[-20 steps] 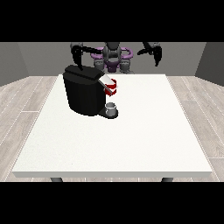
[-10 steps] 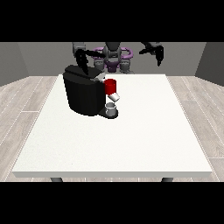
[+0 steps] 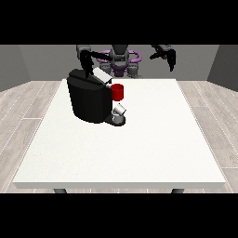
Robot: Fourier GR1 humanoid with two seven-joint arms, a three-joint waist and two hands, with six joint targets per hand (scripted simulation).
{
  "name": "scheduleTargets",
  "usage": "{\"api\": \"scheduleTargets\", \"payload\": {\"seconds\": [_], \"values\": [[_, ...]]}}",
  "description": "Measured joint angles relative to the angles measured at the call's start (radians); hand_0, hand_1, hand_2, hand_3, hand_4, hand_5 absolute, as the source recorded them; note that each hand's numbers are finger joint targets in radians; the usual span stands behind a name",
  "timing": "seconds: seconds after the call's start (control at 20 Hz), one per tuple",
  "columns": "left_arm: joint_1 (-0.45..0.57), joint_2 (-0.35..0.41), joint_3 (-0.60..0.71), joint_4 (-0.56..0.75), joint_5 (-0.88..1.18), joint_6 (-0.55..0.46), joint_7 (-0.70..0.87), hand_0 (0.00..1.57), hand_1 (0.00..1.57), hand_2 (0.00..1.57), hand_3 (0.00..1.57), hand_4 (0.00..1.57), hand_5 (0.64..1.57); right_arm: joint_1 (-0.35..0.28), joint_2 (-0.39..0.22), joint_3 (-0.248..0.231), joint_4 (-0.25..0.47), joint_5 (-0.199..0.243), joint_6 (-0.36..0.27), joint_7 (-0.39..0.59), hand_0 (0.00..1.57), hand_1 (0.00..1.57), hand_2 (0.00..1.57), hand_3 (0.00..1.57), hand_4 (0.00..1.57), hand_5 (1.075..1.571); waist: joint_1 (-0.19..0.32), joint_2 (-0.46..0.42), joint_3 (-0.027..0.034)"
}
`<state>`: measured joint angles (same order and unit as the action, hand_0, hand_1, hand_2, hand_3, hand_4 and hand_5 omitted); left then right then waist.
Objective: Insert the coffee pod into the coffee machine and close the lid
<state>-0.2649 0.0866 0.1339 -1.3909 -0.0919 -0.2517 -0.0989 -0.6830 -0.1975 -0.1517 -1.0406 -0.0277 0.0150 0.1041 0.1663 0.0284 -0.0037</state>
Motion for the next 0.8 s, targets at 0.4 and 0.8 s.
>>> {"api": "scheduleTargets", "payload": {"seconds": [0.4, 0.8], "values": [[-0.019, 0.000, -0.022, -0.004, -0.016, 0.005, 0.007, 0.00, 0.00, 0.00, 0.00, 0.36, 1.571, -0.061, -0.018, 0.024, -0.070, 0.047, -0.050, 0.069, 0.00, 0.00, 0.00, 0.00, 0.00, 1.571, 0.033, 0.035, 0.0035], [-0.045, -0.017, -0.057, -0.021, -0.025, 0.003, 0.017, 0.00, 0.00, 0.00, 0.00, 0.32, 1.571, -0.167, -0.005, 0.086, -0.069, 0.120, -0.072, 0.045, 0.00, 0.00, 0.00, 0.00, 0.09, 1.571, 0.102, 0.079, 0.0008]]}}
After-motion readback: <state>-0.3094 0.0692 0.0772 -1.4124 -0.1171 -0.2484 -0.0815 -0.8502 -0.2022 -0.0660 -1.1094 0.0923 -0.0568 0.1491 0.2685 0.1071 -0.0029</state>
